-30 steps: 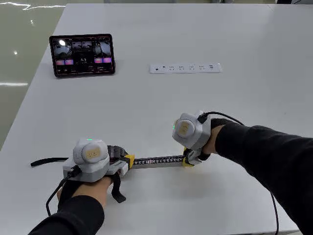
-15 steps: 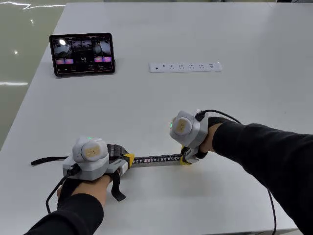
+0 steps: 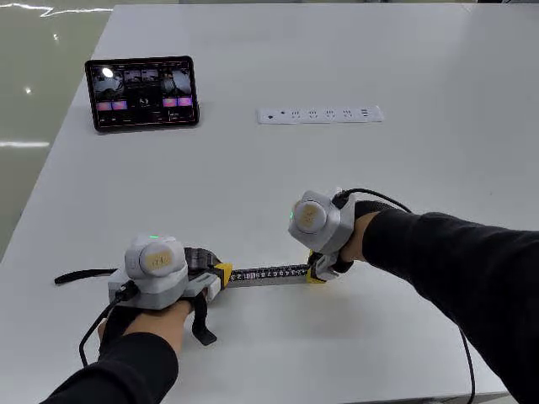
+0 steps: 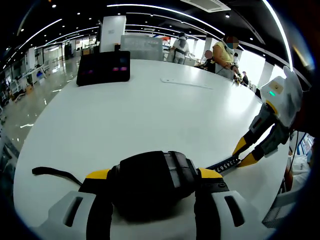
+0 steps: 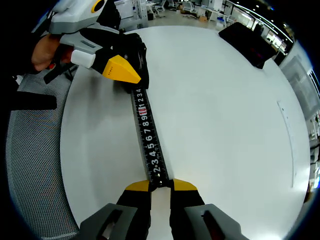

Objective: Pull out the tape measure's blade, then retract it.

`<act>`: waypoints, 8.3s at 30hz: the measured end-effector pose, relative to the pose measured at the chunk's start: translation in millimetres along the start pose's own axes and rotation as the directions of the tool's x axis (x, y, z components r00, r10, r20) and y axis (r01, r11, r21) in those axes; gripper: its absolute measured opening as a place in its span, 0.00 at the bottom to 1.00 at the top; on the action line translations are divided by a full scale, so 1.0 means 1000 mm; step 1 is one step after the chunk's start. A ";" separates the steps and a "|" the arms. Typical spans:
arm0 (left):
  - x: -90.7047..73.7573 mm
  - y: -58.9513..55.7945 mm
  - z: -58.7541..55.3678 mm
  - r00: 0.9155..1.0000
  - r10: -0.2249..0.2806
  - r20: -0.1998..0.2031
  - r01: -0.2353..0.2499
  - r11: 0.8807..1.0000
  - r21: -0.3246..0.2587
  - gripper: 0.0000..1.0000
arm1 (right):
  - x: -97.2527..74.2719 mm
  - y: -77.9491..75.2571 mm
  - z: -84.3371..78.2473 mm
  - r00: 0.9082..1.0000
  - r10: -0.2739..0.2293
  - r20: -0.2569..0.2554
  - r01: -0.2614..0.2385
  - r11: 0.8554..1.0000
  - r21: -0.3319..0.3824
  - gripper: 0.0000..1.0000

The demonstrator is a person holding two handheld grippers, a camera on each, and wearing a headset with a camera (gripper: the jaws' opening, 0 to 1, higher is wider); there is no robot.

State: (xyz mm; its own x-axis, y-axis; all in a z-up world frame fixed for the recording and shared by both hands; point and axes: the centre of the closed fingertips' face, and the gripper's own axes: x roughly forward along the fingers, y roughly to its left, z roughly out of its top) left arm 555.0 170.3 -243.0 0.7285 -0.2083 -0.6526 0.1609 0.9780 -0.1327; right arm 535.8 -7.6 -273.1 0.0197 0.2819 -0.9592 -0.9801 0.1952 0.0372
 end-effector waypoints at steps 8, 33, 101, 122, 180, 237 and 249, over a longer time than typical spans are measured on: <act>0.000 0.000 0.000 1.000 0.000 -0.002 0.000 1.000 0.000 0.62 | 0.001 0.001 0.002 1.000 0.003 0.004 -0.004 1.000 0.003 0.10; -0.001 0.000 -0.001 1.000 -0.003 -0.002 0.003 1.000 -0.001 0.62 | 0.003 0.003 0.011 1.000 -0.007 0.017 0.008 1.000 -0.005 0.09; -0.001 -0.001 -0.001 1.000 -0.016 -0.009 0.016 1.000 -0.011 0.62 | 0.012 0.010 0.044 0.998 0.014 0.058 -0.015 1.000 0.016 0.09; -0.001 -0.001 -0.001 1.000 -0.016 -0.005 0.016 1.000 -0.015 0.62 | 0.014 0.014 0.054 0.997 0.019 0.078 -0.020 1.000 0.020 0.09; -0.003 0.001 0.001 0.999 -0.053 0.002 0.053 0.996 -0.074 0.62 | 0.025 0.025 0.094 0.982 0.035 0.186 -0.035 0.999 -0.003 0.10; -0.003 0.000 0.000 0.998 -0.063 0.005 0.063 0.996 -0.071 0.63 | 0.034 0.030 0.122 0.965 0.037 0.261 -0.030 0.999 -0.029 0.11; -0.004 -0.001 0.004 0.998 -0.057 0.009 0.057 0.998 -0.035 0.64 | 0.033 0.031 0.123 0.958 0.013 0.288 -0.005 1.000 -0.030 0.12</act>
State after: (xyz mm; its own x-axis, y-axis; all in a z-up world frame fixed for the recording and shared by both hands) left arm 554.7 170.4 -237.7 0.7245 -0.2634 -0.6370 0.1783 0.9643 -0.1960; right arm 530.7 122.7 -269.1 0.0628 0.5430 -0.8374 -0.9857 0.1653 0.0333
